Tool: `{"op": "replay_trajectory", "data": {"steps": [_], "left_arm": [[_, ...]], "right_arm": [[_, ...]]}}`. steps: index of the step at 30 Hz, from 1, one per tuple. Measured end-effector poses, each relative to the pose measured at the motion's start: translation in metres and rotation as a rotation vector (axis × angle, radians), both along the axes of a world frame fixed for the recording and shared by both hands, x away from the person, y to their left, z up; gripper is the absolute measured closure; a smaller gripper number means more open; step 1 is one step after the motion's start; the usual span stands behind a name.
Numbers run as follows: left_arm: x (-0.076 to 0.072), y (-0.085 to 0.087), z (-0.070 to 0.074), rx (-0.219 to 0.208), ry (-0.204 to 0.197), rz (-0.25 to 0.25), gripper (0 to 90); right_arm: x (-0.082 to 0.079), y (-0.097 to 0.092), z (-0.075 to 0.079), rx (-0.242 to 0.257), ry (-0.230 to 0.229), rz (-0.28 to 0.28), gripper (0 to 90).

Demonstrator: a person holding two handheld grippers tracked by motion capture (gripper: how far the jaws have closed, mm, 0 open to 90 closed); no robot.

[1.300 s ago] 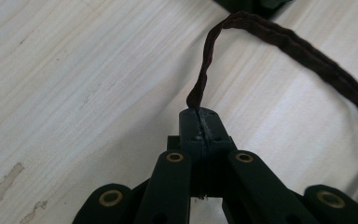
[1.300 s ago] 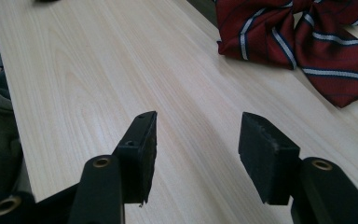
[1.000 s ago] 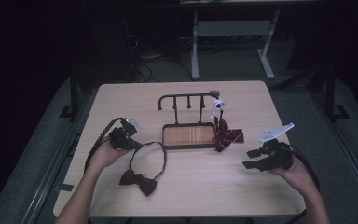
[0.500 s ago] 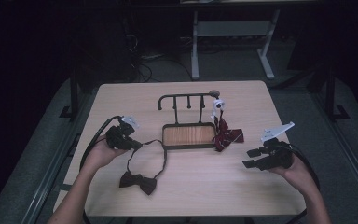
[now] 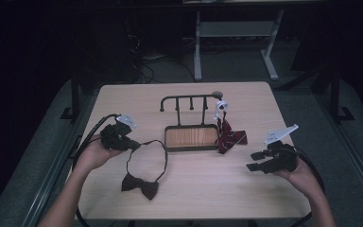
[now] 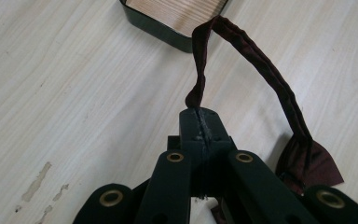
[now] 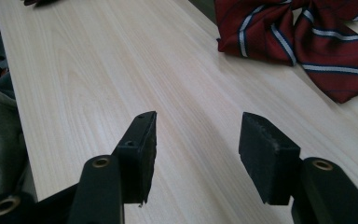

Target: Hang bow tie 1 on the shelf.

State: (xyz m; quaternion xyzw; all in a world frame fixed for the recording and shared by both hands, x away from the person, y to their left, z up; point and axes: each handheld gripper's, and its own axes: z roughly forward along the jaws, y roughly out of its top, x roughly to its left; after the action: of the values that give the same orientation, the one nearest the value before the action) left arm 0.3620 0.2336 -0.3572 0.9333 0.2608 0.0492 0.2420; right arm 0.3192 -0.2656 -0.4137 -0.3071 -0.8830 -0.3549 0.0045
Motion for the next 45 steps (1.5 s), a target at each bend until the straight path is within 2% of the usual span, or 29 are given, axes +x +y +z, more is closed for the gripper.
{"op": "replay_trajectory", "data": {"steps": [10,21,31,45], "left_arm": [[-0.004,0.000,0.009,-0.014,0.013,-0.031,90.0],[-0.009,-0.002,0.029,-0.014,-0.008,-0.054,90.0],[-0.011,-0.002,0.043,-0.033,-0.015,-0.073,90.0],[-0.013,-0.007,0.060,-0.028,-0.028,-0.099,90.0]], "right_arm": [[0.001,0.002,-0.004,-0.002,0.009,0.009,46.3],[-0.001,0.002,-0.004,0.001,0.005,0.012,46.4],[-0.001,0.003,-0.003,-0.007,-0.004,0.005,47.1],[-0.001,0.001,-0.005,-0.003,-0.010,0.001,45.1]]}}
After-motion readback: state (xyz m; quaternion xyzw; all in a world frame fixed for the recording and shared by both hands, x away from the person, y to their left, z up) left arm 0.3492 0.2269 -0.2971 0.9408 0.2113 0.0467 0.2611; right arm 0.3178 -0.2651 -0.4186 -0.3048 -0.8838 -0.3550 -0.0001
